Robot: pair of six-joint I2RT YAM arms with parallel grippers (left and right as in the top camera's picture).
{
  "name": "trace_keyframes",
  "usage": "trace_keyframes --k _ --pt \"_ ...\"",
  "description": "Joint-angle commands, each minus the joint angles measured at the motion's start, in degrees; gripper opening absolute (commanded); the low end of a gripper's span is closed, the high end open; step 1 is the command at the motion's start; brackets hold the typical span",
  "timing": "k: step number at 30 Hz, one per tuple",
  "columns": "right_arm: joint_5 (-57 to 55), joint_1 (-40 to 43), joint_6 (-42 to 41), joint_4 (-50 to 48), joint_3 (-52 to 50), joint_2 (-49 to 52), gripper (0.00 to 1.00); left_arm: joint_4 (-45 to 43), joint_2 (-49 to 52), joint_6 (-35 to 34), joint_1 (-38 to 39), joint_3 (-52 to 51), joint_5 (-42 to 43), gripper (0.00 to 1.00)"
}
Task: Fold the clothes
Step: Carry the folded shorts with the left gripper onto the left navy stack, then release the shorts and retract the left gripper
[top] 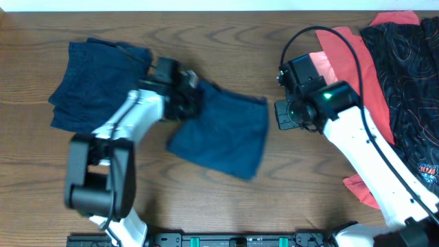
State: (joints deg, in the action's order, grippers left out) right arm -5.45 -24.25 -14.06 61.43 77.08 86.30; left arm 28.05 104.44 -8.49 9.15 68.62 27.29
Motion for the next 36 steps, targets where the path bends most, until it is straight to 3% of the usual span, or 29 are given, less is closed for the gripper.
trace_keyframes --k 1,6,14,15,17,23,28,32,36 --pt "-2.05 1.51 -0.9 0.13 0.83 -4.42 0.13 -0.55 -7.21 0.96 -6.82 6.23 -1.22 0.06" --pt "-2.03 3.41 -0.9 0.09 0.83 -7.87 0.18 -2.78 -12.61 0.96 -17.9 9.64 -9.4 0.07" --pt "-1.6 3.96 -0.92 0.0 0.83 -8.41 0.18 -2.16 -11.74 0.94 -32.68 8.68 -11.98 0.12" --pt "-1.6 3.96 -0.9 0.0 0.83 -8.41 0.18 -1.68 -11.06 0.72 -33.97 8.59 -11.93 0.28" --pt "-1.6 3.96 -0.9 0.13 0.83 -8.41 0.19 -0.81 -9.7 -0.72 -35.93 8.59 -11.82 0.98" --pt "-1.6 3.96 -0.9 0.37 0.83 -8.41 0.21 0.35 -9.11 -1.92 -36.94 8.59 -11.28 0.98" --pt "-1.64 4.07 -2.75 -0.79 0.81 -8.37 0.3 1.38 -9.16 -2.73 -33.11 8.59 -7.8 0.98" --pt "-1.2 4.94 -8.76 -4.42 0.81 -7.76 0.48 2.1 -9.14 -1.14 -25.03 8.59 -7.85 0.98" --pt "4.31 7.04 -8.41 -8.81 0.81 -5.31 0.64 4.42 -9.03 1.4 -13.7 8.59 -8.98 0.98"
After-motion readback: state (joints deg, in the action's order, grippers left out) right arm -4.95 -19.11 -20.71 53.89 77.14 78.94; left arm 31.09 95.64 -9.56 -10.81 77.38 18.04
